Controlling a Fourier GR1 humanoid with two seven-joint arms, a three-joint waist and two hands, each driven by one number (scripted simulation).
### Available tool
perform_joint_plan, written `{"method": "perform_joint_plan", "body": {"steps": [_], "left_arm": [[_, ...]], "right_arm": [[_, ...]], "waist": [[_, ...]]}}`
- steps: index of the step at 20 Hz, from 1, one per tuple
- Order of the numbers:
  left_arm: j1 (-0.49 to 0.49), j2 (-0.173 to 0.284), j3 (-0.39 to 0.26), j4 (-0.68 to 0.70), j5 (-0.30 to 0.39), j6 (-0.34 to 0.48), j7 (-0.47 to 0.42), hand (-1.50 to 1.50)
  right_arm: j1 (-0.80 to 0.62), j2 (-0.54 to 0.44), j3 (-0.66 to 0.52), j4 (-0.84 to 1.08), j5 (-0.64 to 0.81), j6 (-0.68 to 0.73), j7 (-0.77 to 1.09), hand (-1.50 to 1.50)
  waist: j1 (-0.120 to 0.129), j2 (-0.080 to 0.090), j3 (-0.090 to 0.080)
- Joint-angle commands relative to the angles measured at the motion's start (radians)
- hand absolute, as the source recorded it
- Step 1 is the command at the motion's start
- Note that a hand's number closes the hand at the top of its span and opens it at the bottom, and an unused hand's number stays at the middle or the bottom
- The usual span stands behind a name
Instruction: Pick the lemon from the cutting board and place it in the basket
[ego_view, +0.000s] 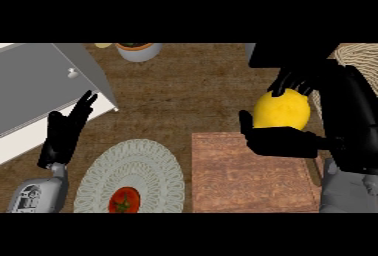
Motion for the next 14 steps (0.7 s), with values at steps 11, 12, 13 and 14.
{"method": "perform_joint_plan", "body": {"steps": [11, 12, 13, 14], "left_arm": [[-0.036, -0.009, 0.006, 0.041, -0.008, 0.003, -0.010, 0.00], [-0.017, 0.002, 0.009, 0.028, 0.007, -0.020, -0.008, 0.00], [-0.014, -0.032, -0.019, 0.027, -0.027, 0.020, -0.003, 0.00], [0.016, 0.002, 0.006, -0.016, -0.005, -0.004, -0.006, 0.00]], "right_arm": [[-0.401, -0.273, -0.311, 0.152, -0.109, 0.224, 0.172, 1.50], [-0.365, -0.307, -0.262, 0.214, -0.052, 0.233, 0.128, 1.50], [-0.363, -0.330, -0.233, 0.205, -0.035, 0.274, 0.145, 1.50], [-0.320, -0.387, -0.306, 0.218, -0.058, 0.277, 0.092, 1.50]], "waist": [[-0.001, 0.007, -0.002], [0.007, 0.010, -0.003], [-0.001, 0.007, -0.003], [0.004, 0.005, -0.001]]}}
